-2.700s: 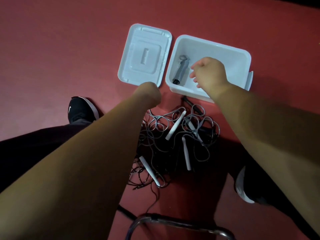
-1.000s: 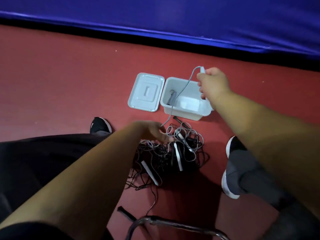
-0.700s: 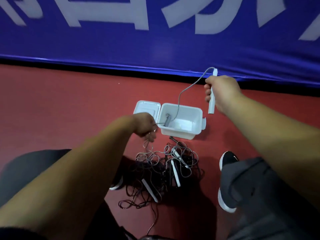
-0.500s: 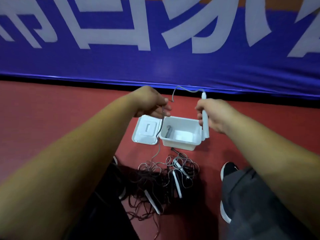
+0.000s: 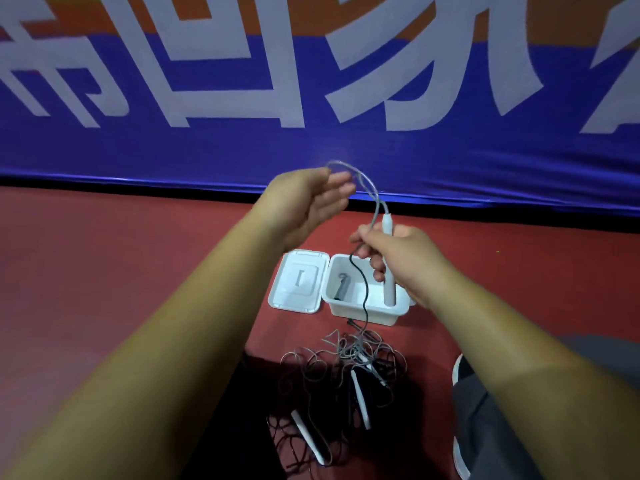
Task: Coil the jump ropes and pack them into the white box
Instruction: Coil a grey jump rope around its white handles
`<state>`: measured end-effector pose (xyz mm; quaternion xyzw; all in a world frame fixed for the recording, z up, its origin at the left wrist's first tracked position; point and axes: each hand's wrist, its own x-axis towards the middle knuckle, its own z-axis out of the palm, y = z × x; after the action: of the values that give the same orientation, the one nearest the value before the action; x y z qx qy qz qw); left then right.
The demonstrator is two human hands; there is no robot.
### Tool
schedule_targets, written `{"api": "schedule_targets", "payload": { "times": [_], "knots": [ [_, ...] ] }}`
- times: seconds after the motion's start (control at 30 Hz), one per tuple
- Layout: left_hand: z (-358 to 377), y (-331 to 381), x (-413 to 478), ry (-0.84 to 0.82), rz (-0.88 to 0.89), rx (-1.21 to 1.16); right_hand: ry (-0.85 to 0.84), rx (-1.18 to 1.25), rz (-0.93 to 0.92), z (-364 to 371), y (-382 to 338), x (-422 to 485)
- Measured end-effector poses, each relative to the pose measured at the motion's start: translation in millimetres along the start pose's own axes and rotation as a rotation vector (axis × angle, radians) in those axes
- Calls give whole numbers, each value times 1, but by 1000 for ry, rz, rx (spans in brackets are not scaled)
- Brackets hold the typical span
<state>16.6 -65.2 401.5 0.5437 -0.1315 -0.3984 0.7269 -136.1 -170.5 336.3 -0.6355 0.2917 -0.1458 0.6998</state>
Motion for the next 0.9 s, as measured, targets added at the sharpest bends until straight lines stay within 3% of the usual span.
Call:
{"api": "schedule_targets", "payload": {
  "times": [0.07, 0.2, 0.27, 0.37, 0.43, 0.53, 0.73, 0.9],
  "knots": [
    [-14, -29, 3, -26, -57, 145, 34, 5, -10, -5, -5, 7],
    [-28, -77, 8, -234, -177, 712, 53, 52, 0, -13, -16, 22],
    [-26, -88, 16, -358, -138, 791, 58, 67, -9, -15, -20, 30],
    [-23, -97, 23, -414, -123, 884, 44, 152, -11, -21, -22, 41],
    [-28, -100, 26, -529, -208, 1015, 60, 247, -6, -28, -24, 47],
    [-34, -104, 29, -660, -386, 1054, 111, 375, -21, -40, -25, 56],
    [-40, -94, 36, -567, -255, 1250, 221, 410, -65, -56, -18, 70],
    [-31, -82, 31, -452, -240, 927, 285, 147, 151, -60, -1, 80]
  ]
}}
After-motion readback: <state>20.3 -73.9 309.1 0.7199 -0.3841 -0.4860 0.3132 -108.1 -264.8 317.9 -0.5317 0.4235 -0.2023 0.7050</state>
